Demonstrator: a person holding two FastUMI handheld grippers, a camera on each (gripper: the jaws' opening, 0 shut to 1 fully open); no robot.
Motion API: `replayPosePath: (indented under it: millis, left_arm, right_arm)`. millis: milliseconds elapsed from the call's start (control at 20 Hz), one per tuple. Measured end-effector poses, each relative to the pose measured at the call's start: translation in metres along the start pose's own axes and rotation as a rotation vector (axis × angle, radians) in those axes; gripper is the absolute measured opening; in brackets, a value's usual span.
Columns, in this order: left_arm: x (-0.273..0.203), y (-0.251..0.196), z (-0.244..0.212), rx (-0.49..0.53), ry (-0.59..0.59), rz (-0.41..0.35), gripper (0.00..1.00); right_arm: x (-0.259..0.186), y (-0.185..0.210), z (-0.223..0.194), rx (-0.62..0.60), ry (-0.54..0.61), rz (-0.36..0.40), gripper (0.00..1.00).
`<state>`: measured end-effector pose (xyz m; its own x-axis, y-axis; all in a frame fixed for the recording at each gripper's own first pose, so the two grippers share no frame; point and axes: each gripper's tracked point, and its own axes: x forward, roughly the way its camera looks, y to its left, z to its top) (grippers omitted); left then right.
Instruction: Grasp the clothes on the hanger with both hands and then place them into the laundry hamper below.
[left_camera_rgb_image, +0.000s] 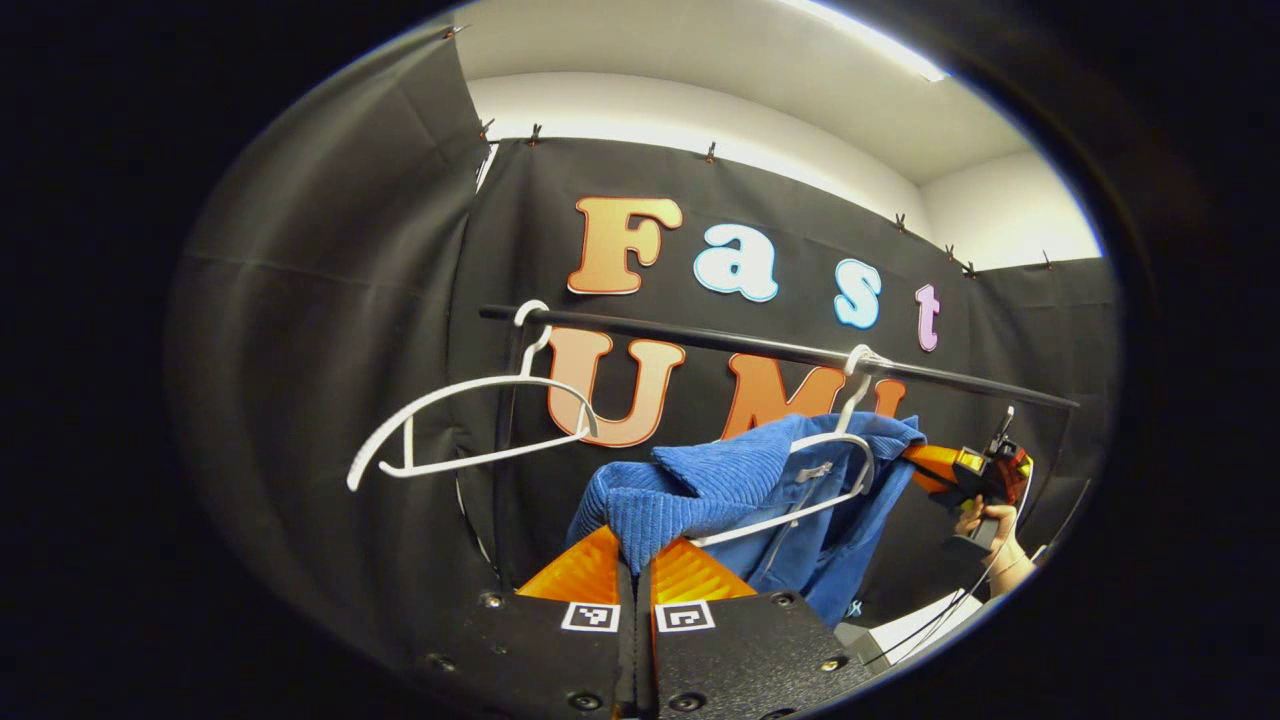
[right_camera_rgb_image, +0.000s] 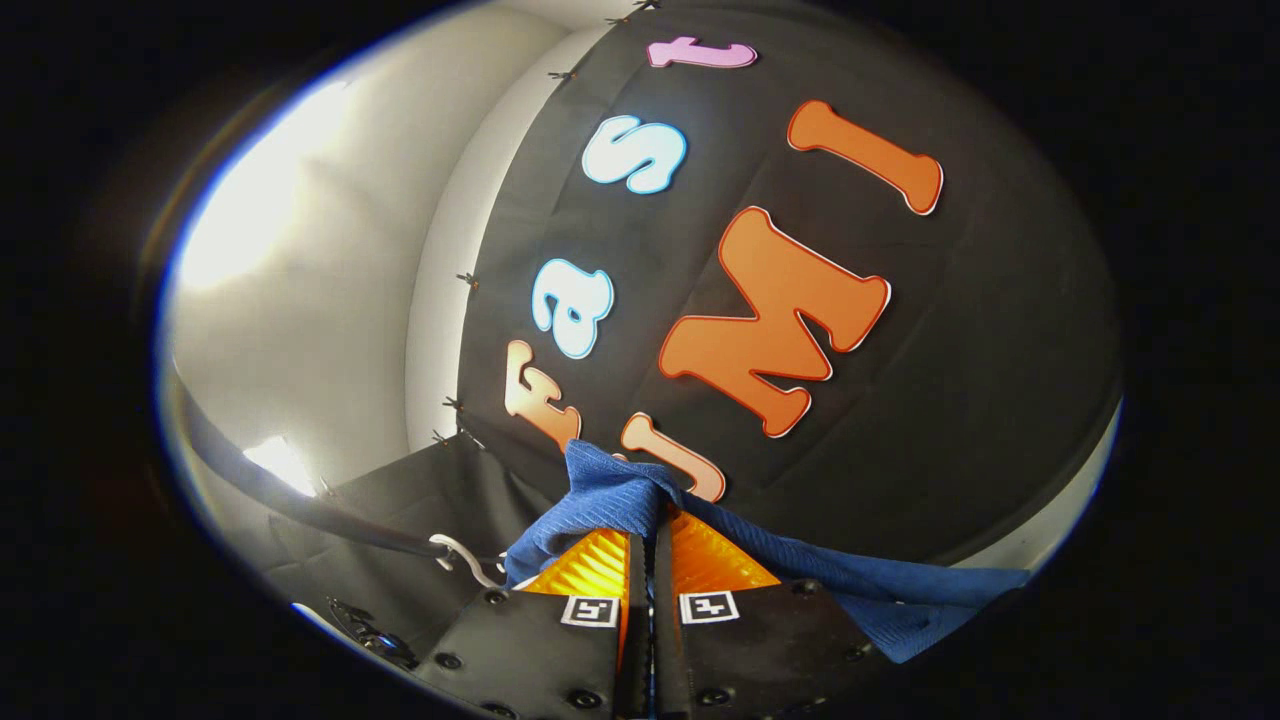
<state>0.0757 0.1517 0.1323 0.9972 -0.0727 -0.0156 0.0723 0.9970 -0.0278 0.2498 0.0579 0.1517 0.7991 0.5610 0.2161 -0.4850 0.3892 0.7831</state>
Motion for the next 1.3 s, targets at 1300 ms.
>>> replayPosePath:
  millis: [1300]
  left_arm:
    - [0.067, 0.055, -0.078, -0.034, 0.153, -0.026, 0.0]
  right_arm:
    - [-0.003, -0.096, -0.025, -0.057, 0.04, -0.307, 0.09]
